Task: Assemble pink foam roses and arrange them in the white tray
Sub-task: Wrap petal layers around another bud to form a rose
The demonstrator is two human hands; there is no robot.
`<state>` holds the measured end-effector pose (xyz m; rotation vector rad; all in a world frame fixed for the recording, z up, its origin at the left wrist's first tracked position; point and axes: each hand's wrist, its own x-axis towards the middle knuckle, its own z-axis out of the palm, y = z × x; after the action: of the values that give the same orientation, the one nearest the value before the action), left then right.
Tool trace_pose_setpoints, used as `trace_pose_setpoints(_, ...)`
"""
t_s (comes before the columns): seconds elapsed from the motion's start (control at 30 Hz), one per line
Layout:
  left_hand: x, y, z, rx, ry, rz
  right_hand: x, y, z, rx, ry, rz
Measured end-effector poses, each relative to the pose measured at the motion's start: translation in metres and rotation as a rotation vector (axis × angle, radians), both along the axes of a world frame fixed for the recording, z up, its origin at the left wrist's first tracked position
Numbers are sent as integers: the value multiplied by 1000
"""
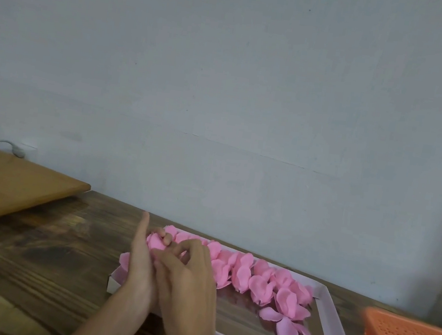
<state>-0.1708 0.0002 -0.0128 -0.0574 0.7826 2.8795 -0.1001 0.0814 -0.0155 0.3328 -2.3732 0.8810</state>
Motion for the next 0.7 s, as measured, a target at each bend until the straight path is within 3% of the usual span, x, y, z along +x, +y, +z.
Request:
trace_pose_setpoints(0.07, 3, 4, 3, 4, 17, -23, -1, -1, -2, -51, 6, -9)
trace_pose_setpoints(0.2, 0, 5, 2, -69, 26, -11, -3, 2, -9, 92, 137, -56)
trace_pose_setpoints(0.37, -4, 4, 3, -35, 61, 21, -9, 0, -15, -330, 77, -7)
trace_pose_setpoints(0.6, -4, 10, -8, 42, 98, -79, -13, 5, -17, -451, 18, 31)
trace_pose_setpoints(0.7, -5, 12, -11, -90, 128, -101, -13, 7, -15, -469, -24, 67)
